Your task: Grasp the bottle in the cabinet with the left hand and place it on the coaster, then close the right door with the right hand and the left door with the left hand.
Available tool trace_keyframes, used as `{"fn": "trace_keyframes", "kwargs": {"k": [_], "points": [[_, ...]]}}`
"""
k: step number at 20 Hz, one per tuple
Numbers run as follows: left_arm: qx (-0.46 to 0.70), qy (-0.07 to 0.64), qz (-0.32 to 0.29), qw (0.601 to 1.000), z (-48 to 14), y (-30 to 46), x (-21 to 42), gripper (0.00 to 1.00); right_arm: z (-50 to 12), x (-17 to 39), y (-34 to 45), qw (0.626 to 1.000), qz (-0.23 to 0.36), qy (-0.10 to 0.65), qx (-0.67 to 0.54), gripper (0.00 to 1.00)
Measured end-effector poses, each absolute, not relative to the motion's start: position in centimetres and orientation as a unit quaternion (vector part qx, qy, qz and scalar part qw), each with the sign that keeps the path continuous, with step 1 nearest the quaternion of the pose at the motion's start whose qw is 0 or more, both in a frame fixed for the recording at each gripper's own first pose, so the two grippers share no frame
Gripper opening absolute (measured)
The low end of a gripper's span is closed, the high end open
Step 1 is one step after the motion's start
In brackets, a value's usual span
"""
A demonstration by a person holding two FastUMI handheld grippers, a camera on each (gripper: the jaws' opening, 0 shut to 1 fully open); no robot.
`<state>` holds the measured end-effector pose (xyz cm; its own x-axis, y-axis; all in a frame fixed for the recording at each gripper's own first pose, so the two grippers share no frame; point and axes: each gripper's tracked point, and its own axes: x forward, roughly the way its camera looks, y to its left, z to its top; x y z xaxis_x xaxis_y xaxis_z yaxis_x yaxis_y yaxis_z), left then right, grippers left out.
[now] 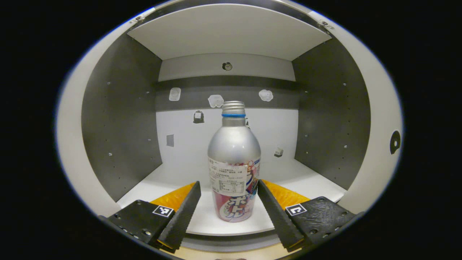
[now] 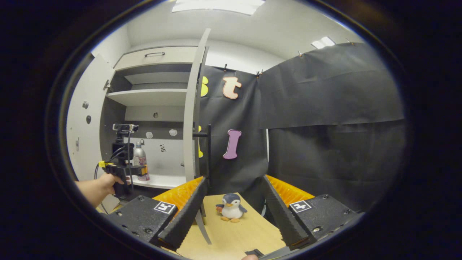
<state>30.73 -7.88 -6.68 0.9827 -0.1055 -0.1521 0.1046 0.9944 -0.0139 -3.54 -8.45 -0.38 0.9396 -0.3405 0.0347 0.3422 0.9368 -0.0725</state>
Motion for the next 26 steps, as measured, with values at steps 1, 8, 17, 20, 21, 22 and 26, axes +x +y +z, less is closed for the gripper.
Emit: {"fn": "trace_keyframes", "kwargs": {"k": [1,8,17,20,21,22,26], "points": [[-0.005,0.073,-0.053,0.996,-6.5,-7.9,31.1,0.94,-0.4,-3.6,-8.4,0.984,-0.176,-0.011,-0.039,1.00],[-0.011,0.057,-0.060,0.997,-5.1,-7.6,31.8,0.79,0.0,-3.8,-8.2,0.982,-0.184,-0.016,-0.037,1.00],[0.007,0.039,-0.090,0.995,-3.9,-8.0,27.5,0.75,0.5,-3.5,-7.0,0.988,-0.150,-0.023,-0.040,1.00],[0.012,0.036,-0.092,0.995,-3.7,-7.7,25.6,0.77,0.3,-3.6,-6.9,0.990,-0.136,-0.021,-0.037,1.00],[0.011,0.031,-0.091,0.995,-3.4,-7.6,24.9,0.77,0.2,-3.7,-6.9,0.990,-0.133,-0.020,-0.036,1.00],[0.011,0.026,-0.088,0.996,-3.1,-7.4,24.1,0.81,0.2,-3.8,-6.9,0.991,-0.128,-0.020,-0.035,1.00],[0.011,0.002,-0.083,0.997,-2.3,-7.0,20.8,0.81,-0.1,-4.3,-7.0,0.993,-0.113,-0.017,-0.029,1.00]]}}
